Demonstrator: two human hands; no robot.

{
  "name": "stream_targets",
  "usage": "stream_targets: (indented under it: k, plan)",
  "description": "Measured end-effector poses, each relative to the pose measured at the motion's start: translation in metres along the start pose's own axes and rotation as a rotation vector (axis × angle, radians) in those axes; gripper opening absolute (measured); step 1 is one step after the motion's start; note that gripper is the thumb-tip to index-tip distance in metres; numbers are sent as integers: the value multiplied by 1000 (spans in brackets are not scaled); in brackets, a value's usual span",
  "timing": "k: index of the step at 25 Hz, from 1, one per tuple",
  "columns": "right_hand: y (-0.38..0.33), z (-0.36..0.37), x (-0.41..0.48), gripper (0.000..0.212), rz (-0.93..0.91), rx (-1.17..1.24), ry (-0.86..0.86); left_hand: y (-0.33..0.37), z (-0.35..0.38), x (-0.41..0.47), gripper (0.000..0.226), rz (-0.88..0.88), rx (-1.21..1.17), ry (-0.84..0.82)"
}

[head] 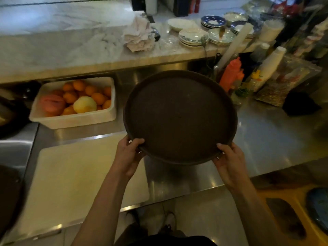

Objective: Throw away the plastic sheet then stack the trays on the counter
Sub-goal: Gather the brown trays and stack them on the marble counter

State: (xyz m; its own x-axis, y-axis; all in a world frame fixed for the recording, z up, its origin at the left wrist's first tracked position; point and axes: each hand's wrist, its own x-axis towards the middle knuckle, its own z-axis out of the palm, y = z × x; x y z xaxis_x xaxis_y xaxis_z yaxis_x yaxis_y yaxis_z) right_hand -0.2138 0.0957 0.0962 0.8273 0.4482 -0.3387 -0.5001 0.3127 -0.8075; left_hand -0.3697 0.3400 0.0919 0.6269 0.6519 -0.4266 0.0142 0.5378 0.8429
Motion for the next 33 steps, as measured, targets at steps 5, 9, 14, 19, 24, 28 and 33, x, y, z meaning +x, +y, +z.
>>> stream_targets:
  k: [5,9,14,19,24,28,33]
  plan:
    - [22,84,9,25,93,-59,-260,38,-71,-52,25,183,-68,191]
    - [56,152,-11,28,143,-141,-490,53,-136,-110,27,281,-165,343]
    - [108,222,-49,35,298,-154,-669,55,-216,-184,39,321,-329,489]
    - [174,290,-101,35,428,-257,-866,38,-287,-253,36,400,-494,712]
    - [244,335,-155,32,619,-383,-954,2,-348,-305,41,419,-672,923]
    - [293,344,-180,32,714,-478,-930,-29,-379,-315,50,417,-747,993]
    - [351,352,-189,28,774,-579,-796,-53,-427,-296,52,338,-842,1044]
